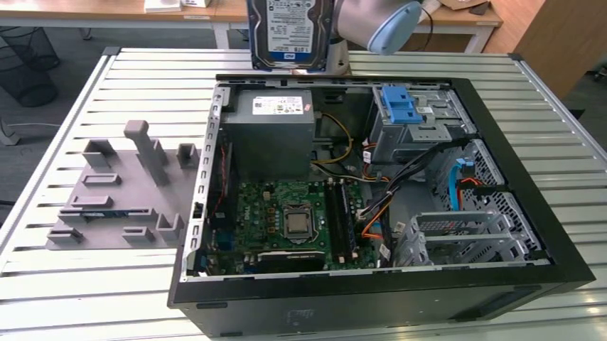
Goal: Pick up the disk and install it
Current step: 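Pick up the disk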
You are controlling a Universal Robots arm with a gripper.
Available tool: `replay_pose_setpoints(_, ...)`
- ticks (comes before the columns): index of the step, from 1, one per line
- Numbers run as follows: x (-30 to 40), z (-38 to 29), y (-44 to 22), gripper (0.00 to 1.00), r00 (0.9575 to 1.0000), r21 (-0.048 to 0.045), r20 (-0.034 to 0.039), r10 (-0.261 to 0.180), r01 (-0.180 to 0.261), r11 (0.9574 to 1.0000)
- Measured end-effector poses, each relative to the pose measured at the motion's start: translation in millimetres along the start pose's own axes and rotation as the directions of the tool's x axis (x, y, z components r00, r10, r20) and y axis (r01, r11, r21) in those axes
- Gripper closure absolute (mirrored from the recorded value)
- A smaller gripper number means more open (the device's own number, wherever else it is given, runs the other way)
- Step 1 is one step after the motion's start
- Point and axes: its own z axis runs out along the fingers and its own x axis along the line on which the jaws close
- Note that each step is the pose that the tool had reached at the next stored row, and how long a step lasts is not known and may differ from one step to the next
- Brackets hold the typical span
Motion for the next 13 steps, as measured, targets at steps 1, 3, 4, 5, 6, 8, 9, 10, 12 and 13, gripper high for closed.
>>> replay_pose_setpoints(1, 0.0, 0.0, -0.6, 0.63, 1.0000, 0.0000, 0.0000, 0.000, 0.000, 1.0000)
replay_pose_setpoints(3, -0.1, 0.0, -1.8, 0.63, 1.0000, 0.0000, 0.0000, 0.000, 0.000, 1.0000)
replay_pose_setpoints(4, -0.1, 0.0, -2.3, 0.63, 1.0000, 0.0000, 0.0000, 0.000, 0.000, 1.0000)
replay_pose_setpoints(5, -0.2, -0.1, -2.9, 0.63, 1.0000, 0.0000, 0.0000, 0.000, 0.000, 1.0000)
replay_pose_setpoints(6, -0.2, 0.0, -3.5, 0.63, 1.0000, 0.0001, 0.0001, 0.000, 0.000, 1.0000)
replay_pose_setpoints(8, -0.3, -0.1, -4.7, 0.63, 1.0000, 0.0000, 0.0000, 0.000, 0.000, 1.0000)
replay_pose_setpoints(9, -0.3, -0.1, -5.3, 0.63, 1.0000, 0.0001, 0.0000, 0.000, 0.000, 1.0000)
replay_pose_setpoints(10, -0.4, -0.1, -5.9, 0.63, 1.0000, 0.0000, 0.0000, 0.000, 0.000, 1.0000)
replay_pose_setpoints(12, -0.5, -0.1, -7.1, 0.63, 1.0000, 0.0000, 0.0000, 0.000, 0.000, 1.0000)
replay_pose_setpoints(13, -0.5, -0.1, -7.7, 0.63, 1.0000, 0.0001, 0.0000, 0.000, 0.000, 1.0000)
